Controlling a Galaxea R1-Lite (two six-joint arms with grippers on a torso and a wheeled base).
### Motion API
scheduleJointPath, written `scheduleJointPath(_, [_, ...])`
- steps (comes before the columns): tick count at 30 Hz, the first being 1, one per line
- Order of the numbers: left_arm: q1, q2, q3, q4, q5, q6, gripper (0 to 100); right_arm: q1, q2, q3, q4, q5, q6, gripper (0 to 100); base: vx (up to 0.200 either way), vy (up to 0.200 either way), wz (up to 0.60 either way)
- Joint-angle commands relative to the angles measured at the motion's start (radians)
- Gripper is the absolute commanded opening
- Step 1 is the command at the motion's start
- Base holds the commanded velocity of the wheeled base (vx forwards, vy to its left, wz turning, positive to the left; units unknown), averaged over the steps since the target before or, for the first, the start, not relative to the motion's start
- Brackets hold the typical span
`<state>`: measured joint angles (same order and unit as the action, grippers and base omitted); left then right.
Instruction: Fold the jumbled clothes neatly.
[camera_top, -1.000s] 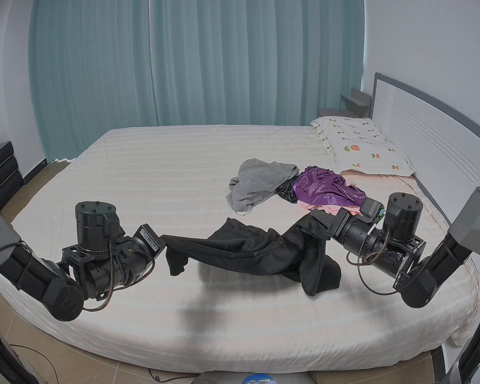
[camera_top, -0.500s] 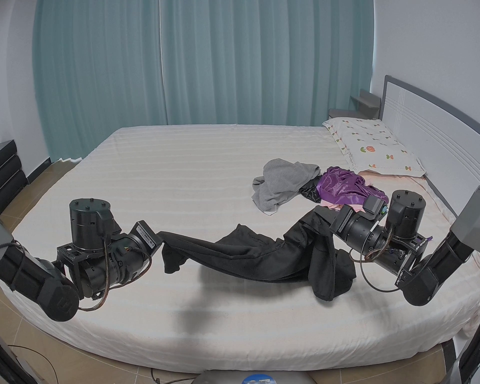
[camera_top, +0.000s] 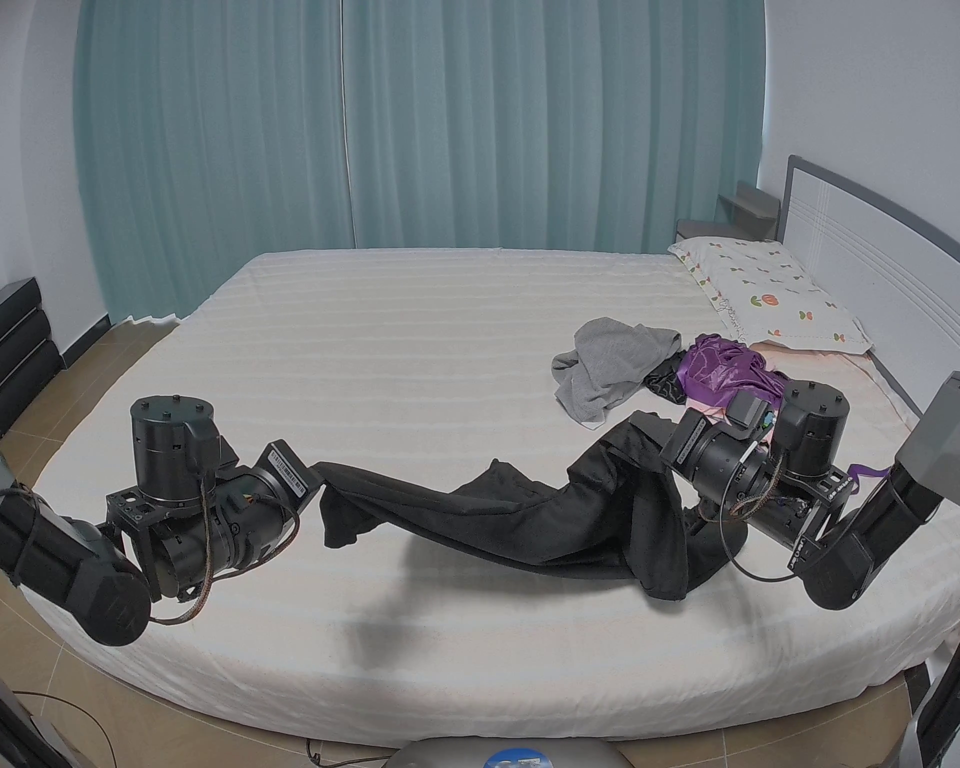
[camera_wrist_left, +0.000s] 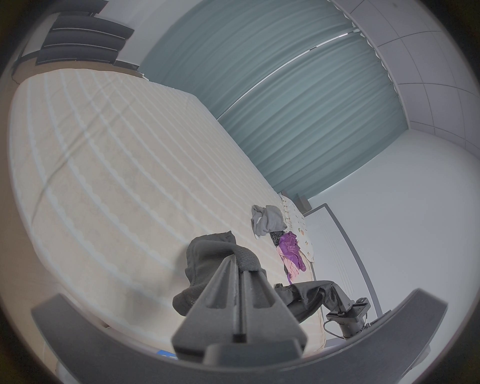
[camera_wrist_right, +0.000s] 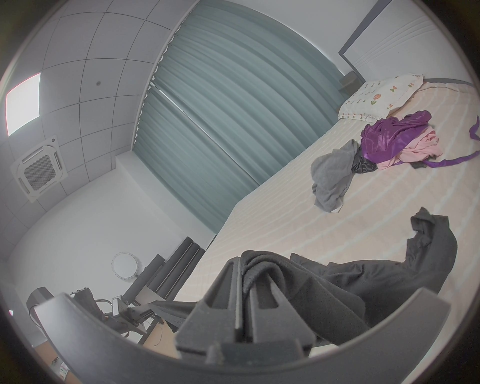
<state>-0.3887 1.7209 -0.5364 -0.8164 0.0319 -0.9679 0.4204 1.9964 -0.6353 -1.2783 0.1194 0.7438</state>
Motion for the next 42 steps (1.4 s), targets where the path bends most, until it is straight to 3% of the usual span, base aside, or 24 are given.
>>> scheduleJointPath(1, [-0.002, -0.004, 0.001, 0.0, 0.0, 0.0, 0, 0.0, 0.009, -0.003, -0.001, 0.0, 0.0, 0, 0.0, 0.2, 0.0])
scheduleJointPath(13, [-0.007, -0.004, 0.003, 0.003, 0.0, 0.0, 0, 0.015, 0.005, -0.004, -0.024, -0.003, -0.006, 0, 0.0, 0.2, 0.0])
scheduleJointPath(28, [-0.024, -0.05, 0.056, 0.005, 0.003, 0.006, 0, 0.035, -0.067, 0.082, -0.024, -0.037, -0.003, 0, 0.0, 0.0, 0.0])
scheduleJointPath(35, [-0.044, -0.113, 0.093, 0.014, 0.014, 0.012, 0, 0.055, -0.137, 0.154, -0.026, -0.055, -0.003, 0, -0.2, 0.0, 0.0])
scheduleJointPath(42, [-0.055, -0.279, 0.098, 0.151, 0.014, 0.012, 0, 0.057, -0.312, 0.215, -0.012, -0.09, -0.009, 0, -0.143, 0.0, 0.0])
